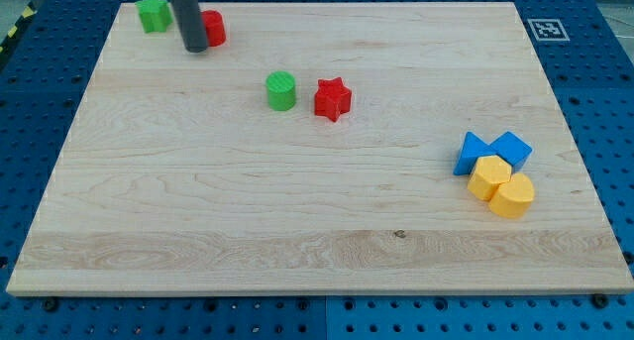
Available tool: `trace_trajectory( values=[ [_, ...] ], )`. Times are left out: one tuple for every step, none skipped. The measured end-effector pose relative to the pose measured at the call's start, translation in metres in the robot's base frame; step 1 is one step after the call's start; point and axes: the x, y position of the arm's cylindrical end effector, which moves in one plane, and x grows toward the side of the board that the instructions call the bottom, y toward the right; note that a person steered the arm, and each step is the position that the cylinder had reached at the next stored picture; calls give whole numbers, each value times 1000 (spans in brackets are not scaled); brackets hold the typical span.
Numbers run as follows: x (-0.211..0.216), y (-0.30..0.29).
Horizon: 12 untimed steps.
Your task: Move the red circle to the right of the green star
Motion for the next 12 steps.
trace_trajectory(
  values=[
    [9,33],
    [-7,39],
    [-14,20],
    [-14,-3],
    [-17,-17],
    [-30,-27],
    [-27,3],
    [-37,25],
    [-69,24],
    [-87,10],
    [-87,-10],
    [-87,-27]
  ],
)
